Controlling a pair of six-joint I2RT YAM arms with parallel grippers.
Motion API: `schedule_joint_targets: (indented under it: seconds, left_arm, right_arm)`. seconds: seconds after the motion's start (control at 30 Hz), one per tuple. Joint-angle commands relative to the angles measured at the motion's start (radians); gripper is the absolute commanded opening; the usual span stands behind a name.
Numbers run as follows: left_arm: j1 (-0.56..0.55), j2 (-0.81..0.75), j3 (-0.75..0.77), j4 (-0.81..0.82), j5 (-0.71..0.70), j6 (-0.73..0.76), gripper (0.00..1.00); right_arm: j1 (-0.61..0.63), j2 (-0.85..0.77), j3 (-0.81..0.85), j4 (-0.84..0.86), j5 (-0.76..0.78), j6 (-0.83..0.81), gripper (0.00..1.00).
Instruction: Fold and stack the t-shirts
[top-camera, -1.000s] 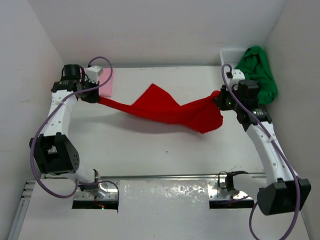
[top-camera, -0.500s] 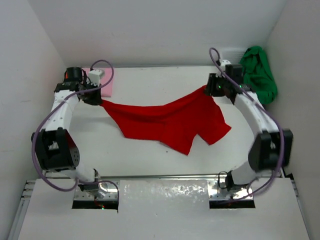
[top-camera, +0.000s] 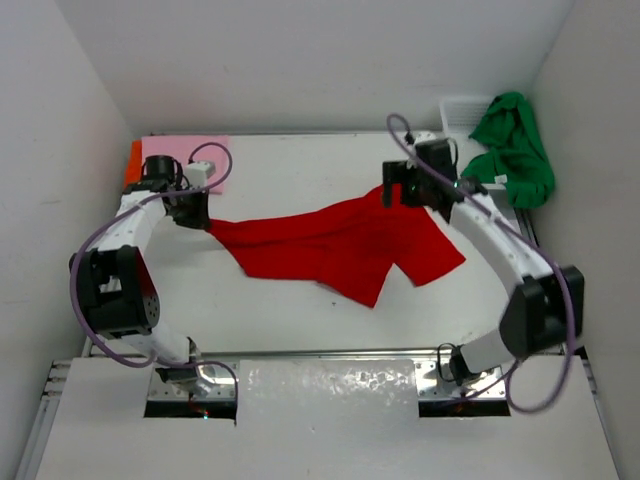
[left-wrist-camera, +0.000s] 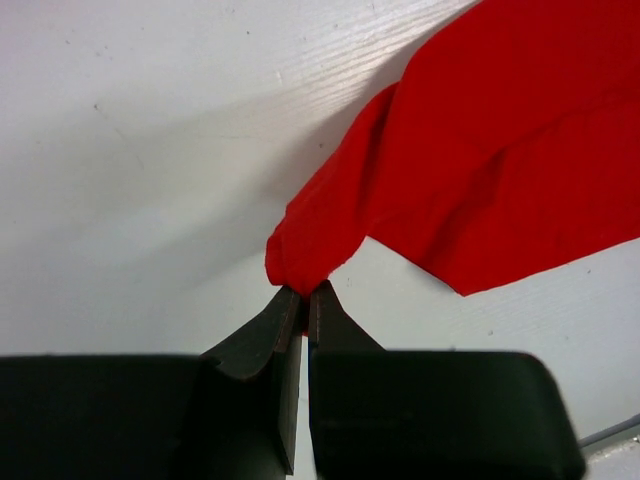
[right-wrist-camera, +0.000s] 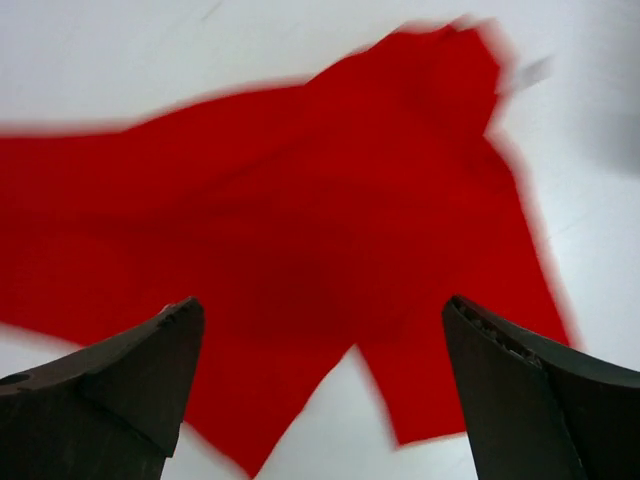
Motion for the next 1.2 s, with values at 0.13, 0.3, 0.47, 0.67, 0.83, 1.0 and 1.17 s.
schedule_joint_targets:
  seconds: [0.13, 0.3, 0.47, 0.67, 0.83, 1.0, 1.17]
  left_arm:
    - [-0.004, -0.072, -0.006, 0.050, -0.026, -0.001, 0.00]
    - [-0.004, -0.079, -0.017, 0.058, -0.030, -0.004, 0.00]
    - [-0.004, -0.083, -0.020, 0.062, -0.029, -0.003, 0.00]
    - [-0.004, -0.088, -0.020, 0.064, -0.029, -0.004, 0.00]
    - [-0.006, -0.094, -0.025, 0.072, -0.041, -0.001, 0.00]
    - [-0.004, -0.013, 0.084, 0.111, -0.023, -0.033, 0.00]
    - [-0.014, 0.224, 0.567, 0.127, 0.022, -0.179, 0.00]
  right_arm:
    - [0.290, -0.209, -0.453, 0.062, 0.109, 0.318, 0.80]
    - [0.387, -0.182, -0.599, 0.134, 0.085, 0.448, 0.74]
    - [0.388, -0.124, -0.693, 0.315, -0.024, 0.540, 0.72]
    - [0.385, 0.011, -0.652, 0.360, -0.006, 0.564, 0.55]
    - [0.355, 0.005, -0.644, 0.357, 0.063, 0.587, 0.00]
    - [0.199, -0.004, -0.528, 0.374, 0.018, 0.505, 0.00]
    - [-0.004, 0.216, 0.126, 0.195, -0.084, 0.285, 0.00]
